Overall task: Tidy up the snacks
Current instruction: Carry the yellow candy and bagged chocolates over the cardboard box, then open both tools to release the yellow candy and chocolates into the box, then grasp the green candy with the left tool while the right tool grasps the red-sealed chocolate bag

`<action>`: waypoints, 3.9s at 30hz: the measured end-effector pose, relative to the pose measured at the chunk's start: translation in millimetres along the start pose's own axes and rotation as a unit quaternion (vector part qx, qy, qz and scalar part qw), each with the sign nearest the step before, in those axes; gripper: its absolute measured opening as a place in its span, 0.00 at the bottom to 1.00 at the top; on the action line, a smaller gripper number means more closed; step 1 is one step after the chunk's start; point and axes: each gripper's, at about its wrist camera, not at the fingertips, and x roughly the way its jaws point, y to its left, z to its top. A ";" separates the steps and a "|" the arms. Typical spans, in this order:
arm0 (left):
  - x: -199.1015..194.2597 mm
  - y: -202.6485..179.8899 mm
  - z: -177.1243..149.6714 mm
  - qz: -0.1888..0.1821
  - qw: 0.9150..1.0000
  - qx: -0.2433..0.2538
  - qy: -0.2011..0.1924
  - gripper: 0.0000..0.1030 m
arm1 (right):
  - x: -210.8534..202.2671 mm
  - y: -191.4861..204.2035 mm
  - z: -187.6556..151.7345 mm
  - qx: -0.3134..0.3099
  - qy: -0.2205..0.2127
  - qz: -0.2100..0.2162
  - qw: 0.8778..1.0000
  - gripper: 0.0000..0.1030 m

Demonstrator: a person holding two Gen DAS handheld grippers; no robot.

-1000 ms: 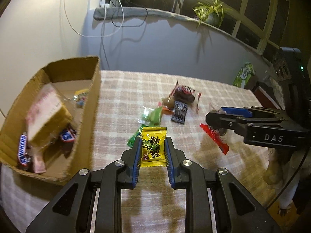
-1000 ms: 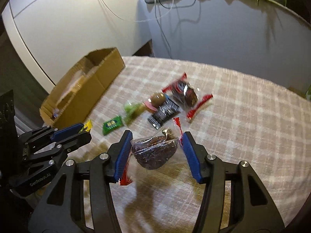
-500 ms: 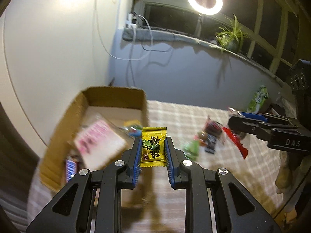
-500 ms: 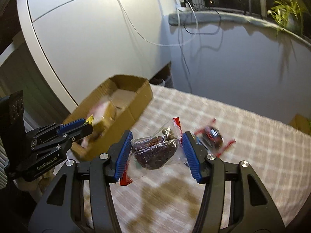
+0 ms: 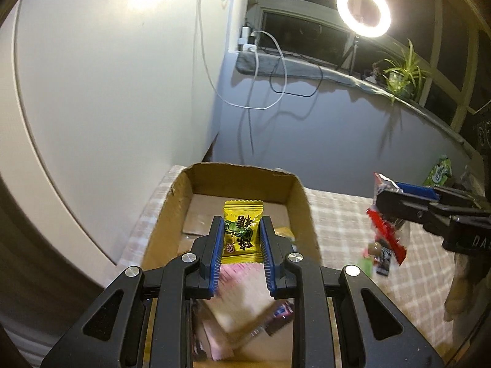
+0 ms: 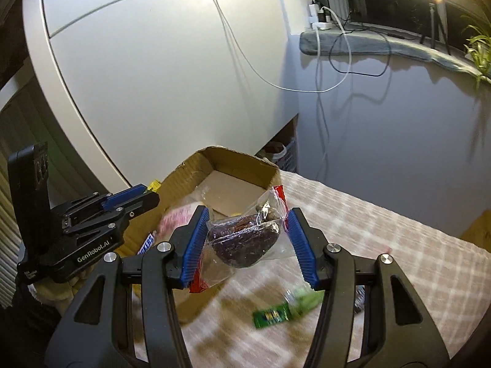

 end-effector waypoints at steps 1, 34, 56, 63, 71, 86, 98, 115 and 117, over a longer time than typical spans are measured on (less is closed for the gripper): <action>3.2 2.7 2.2 0.001 1.000 -0.002 0.001 0.21 | 5.6 2.2 2.9 -0.001 0.002 0.001 1.000 0.54; 52.2 29.6 33.4 0.027 0.999 -0.008 0.017 0.22 | 124.7 21.1 35.9 -0.044 0.065 0.017 0.997 0.58; 25.3 25.6 36.7 0.045 0.999 -0.009 -0.015 0.67 | 89.1 23.1 30.7 -0.059 0.039 -0.013 0.997 0.83; 7.1 13.9 35.9 0.040 0.999 0.001 -0.028 0.67 | 61.3 19.7 22.2 -0.059 0.029 -0.024 0.998 0.83; -15.2 -7.0 27.5 0.025 0.999 0.013 -0.040 0.67 | 22.5 6.5 5.3 -0.052 0.014 -0.034 0.998 0.83; -26.1 -69.9 -12.0 -0.057 0.998 0.035 -0.013 0.67 | -46.3 -62.1 -42.1 -0.015 0.007 -0.079 0.997 0.83; 1.4 -125.8 -59.4 -0.116 0.989 0.070 0.064 0.49 | -54.5 -142.1 -81.0 0.071 0.031 -0.088 0.993 0.83; 56.2 -140.0 -85.5 -0.075 0.983 0.111 0.122 0.42 | -9.0 -152.5 -87.6 0.002 0.070 -0.089 0.994 0.76; 60.2 -141.3 -87.5 -0.069 0.983 0.118 0.126 0.42 | -2.6 -150.8 -81.9 -0.014 0.073 -0.089 0.993 0.76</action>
